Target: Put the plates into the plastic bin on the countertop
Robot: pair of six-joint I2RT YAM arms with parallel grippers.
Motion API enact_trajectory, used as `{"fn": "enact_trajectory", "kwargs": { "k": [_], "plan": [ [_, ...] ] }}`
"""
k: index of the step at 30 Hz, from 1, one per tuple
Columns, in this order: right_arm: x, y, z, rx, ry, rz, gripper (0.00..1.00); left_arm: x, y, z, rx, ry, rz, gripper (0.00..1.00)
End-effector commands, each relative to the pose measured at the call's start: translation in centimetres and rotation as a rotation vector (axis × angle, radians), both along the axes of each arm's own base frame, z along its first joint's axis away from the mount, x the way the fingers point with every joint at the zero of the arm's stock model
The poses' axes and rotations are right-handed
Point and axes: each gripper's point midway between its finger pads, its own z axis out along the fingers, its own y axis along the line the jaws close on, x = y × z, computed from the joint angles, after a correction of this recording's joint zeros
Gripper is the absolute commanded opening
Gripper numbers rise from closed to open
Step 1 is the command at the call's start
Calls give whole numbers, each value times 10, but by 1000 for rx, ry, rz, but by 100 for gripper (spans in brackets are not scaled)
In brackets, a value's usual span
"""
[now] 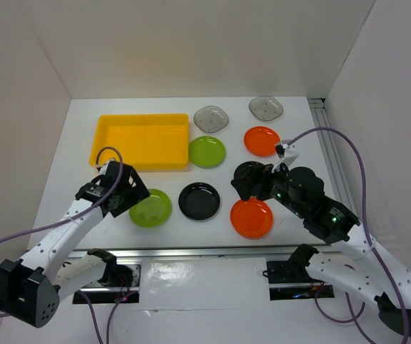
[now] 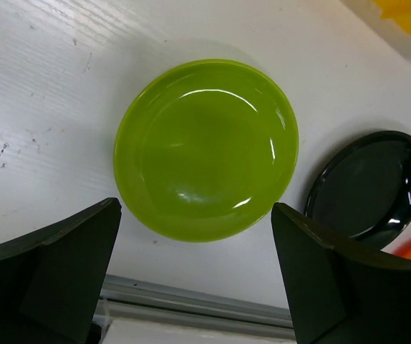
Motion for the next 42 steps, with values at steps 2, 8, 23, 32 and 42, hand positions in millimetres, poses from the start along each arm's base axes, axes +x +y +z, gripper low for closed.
{"fn": "enact_trajectory", "kwargs": {
  "k": [2, 8, 23, 32, 42],
  "plan": [
    [-1, 20, 36, 87, -116, 98, 100, 12, 2, -3, -65, -64, 138, 100],
    [-2, 24, 22, 68, -104, 121, 100, -5, 20, -35, -49, 2, 258, 96],
    [-8, 24, 23, 97, -104, 137, 100, -18, 35, -83, -38, -21, 374, 78],
    [-8, 18, 23, 86, -99, 111, 100, -14, 34, -94, -32, -6, 381, 61],
    [-7, 12, 23, 96, -93, 76, 100, -28, 48, -95, -9, 9, 484, 52]
  ]
}}
